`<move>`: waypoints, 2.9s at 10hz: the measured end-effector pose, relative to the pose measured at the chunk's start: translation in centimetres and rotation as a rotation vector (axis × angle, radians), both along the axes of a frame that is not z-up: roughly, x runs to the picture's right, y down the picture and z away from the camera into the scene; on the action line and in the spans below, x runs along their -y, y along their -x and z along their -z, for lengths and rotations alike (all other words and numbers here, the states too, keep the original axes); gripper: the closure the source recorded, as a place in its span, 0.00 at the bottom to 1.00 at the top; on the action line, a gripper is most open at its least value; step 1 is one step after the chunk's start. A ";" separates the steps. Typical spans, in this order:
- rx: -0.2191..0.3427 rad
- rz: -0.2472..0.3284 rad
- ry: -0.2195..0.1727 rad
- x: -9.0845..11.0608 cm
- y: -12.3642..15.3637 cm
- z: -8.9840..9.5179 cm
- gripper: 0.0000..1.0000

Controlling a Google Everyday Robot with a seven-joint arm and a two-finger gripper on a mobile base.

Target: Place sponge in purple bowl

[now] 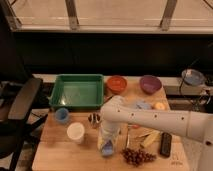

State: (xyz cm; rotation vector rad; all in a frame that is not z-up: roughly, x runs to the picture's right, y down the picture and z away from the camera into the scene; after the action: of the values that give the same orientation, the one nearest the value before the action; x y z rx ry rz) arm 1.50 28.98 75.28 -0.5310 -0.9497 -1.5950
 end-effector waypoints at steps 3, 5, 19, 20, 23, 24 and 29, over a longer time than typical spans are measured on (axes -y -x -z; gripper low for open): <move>-0.032 -0.134 -0.091 8.3 -2.8 1.3 1.00; -0.048 -0.207 -0.144 13.4 -4.6 3.0 1.00; -0.217 -0.478 -0.204 25.0 -17.9 -2.8 1.00; -0.235 -0.500 -0.211 26.0 -19.2 -3.5 1.00; -0.290 -0.586 -0.233 28.2 -23.2 -5.1 1.00; -0.291 -0.588 -0.235 28.3 -23.3 -5.2 1.00; -0.296 -0.612 -0.252 28.5 -23.4 -5.6 1.00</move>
State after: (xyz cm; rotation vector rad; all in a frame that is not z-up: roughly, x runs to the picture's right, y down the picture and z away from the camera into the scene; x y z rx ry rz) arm 24.86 0.43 80.85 -0.2525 -0.5955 -1.0252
